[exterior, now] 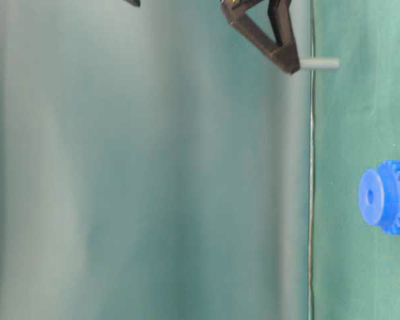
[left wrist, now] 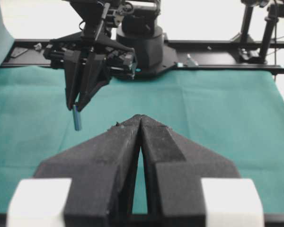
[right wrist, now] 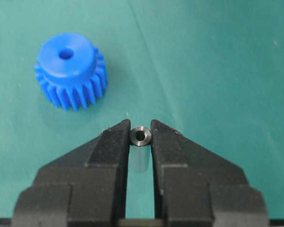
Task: Insert the shaft placed at a random location into the center hole of the small gear at another random location.
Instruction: 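Close the right gripper on the silver shaft, holding it upright, then carry the held shaft left over the blue gear's center hole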
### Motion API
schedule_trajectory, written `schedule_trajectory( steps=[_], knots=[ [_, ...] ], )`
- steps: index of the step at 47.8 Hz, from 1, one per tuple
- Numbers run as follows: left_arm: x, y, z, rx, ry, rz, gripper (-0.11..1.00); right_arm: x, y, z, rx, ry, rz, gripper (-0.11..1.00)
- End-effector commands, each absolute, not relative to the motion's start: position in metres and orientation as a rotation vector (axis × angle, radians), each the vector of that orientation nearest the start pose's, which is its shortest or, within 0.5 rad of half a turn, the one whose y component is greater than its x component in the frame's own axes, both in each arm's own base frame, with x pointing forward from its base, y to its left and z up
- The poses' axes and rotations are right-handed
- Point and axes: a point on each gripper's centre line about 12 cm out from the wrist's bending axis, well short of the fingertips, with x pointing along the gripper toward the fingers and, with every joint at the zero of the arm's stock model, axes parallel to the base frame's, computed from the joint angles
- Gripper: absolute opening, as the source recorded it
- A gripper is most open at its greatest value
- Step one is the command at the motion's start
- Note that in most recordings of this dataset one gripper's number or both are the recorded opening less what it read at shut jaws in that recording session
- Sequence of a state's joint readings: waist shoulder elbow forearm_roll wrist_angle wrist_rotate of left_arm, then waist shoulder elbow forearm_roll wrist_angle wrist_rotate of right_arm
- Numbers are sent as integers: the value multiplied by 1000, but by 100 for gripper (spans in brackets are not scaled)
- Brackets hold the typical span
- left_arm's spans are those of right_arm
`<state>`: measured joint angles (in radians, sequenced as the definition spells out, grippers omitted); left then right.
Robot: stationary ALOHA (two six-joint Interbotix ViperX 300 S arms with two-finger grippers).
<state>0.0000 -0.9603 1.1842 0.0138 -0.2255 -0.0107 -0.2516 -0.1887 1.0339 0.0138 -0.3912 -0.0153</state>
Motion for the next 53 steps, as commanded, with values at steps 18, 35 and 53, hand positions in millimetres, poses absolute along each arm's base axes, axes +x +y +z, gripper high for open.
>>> schedule_trajectory(
  steps=[18,35,53],
  knots=[
    [202,0,291,6,-21,-2,0,370,-67,173,22,393,-176,13],
    [202,0,291,4,-21,-2,0,413,-57,173,14,379,-137,13],
    [202,0,290,6,-20,-2,0,421,-55,167,12,398,-129,13]
  ],
)
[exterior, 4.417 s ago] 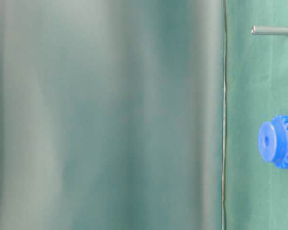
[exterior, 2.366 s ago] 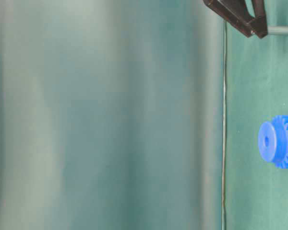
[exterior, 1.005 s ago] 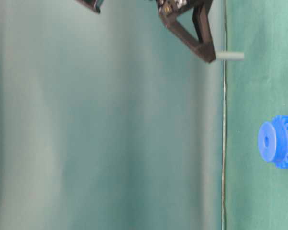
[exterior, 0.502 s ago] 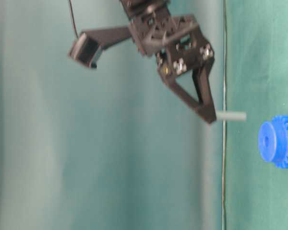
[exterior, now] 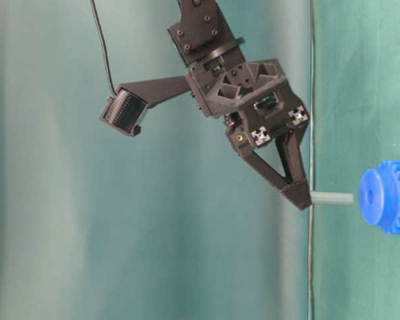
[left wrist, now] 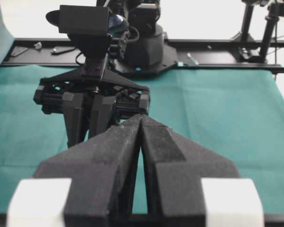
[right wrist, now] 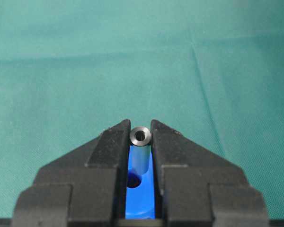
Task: Insert the shaft placed at a random location into the center hole of the small gear at another random location.
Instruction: 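Carry the held shaft left over the blue gear's center hole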
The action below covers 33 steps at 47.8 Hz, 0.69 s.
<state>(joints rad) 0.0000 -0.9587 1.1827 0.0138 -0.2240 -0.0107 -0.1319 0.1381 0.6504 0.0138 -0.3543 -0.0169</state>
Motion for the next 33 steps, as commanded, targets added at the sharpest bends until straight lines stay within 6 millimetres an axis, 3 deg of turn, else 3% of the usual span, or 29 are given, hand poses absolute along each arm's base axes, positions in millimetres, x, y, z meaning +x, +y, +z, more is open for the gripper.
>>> schedule_trajectory(
  steps=[1,20,33],
  knots=[
    [202,0,290,4,-21,-2,0,421,-56,167,12,396,-130,13],
    [202,0,291,6,-21,-2,0,424,-55,147,14,439,-128,13],
    [202,0,290,4,-21,-2,0,424,-56,146,16,437,-129,13]
  ],
)
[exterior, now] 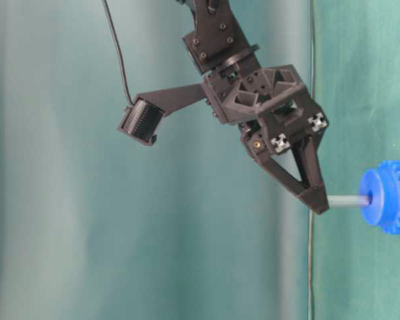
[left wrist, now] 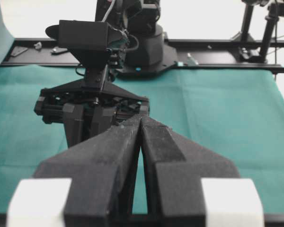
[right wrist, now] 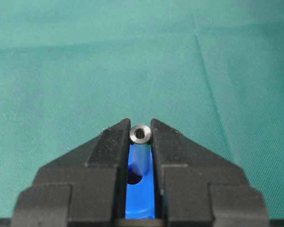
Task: Insert the shaft placed at a random location into the center hole of the small gear at another random location.
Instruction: 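Carry the held shaft left over the blue gear's center hole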
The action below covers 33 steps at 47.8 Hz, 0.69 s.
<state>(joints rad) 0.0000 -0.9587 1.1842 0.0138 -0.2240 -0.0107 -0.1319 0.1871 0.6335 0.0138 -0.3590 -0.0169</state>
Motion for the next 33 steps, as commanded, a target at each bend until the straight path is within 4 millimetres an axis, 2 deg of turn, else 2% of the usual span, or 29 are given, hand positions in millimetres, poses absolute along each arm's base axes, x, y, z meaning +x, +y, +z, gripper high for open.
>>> schedule_trajectory(
  steps=[1,20,33],
  knots=[
    [202,0,291,3,-21,-2,0,425,-56,147,14,434,-128,13],
    [202,0,291,3,-21,-2,0,417,-55,176,11,404,-129,13],
    [202,0,291,3,-23,-2,0,419,-54,174,11,408,-126,13]
  ],
)
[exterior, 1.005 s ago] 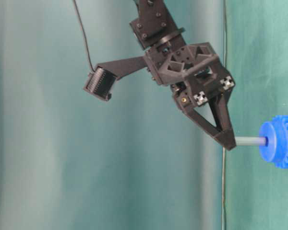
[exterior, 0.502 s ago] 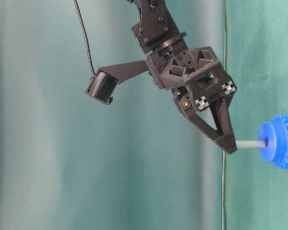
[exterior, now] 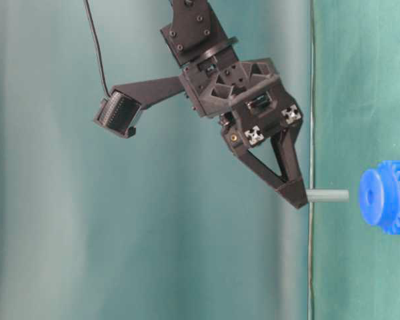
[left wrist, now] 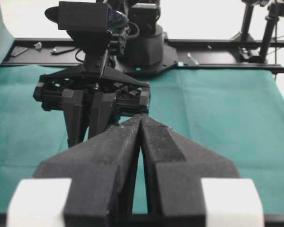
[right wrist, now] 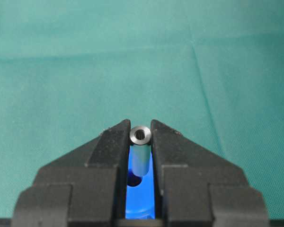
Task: Insert the shaft placed at a random location into the center hole of the small gear at another random location.
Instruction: 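Carry the held shaft left over the blue gear's center hole, then lower the shaft into the blue gear's center hole with the right gripper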
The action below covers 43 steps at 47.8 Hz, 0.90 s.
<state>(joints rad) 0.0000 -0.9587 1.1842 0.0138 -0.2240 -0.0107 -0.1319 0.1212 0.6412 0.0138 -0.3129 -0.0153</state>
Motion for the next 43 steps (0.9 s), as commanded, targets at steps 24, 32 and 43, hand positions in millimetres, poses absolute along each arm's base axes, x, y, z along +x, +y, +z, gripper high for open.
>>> schedule_trajectory(
  steps=[24,32,43],
  knots=[
    [202,0,290,4,-20,-2,0,429,-53,153,18,442,-124,13],
    [202,0,291,4,-21,-2,0,429,-53,152,16,440,-123,13],
    [202,0,290,6,-21,-2,0,429,-54,151,18,443,-124,13]
  ],
)
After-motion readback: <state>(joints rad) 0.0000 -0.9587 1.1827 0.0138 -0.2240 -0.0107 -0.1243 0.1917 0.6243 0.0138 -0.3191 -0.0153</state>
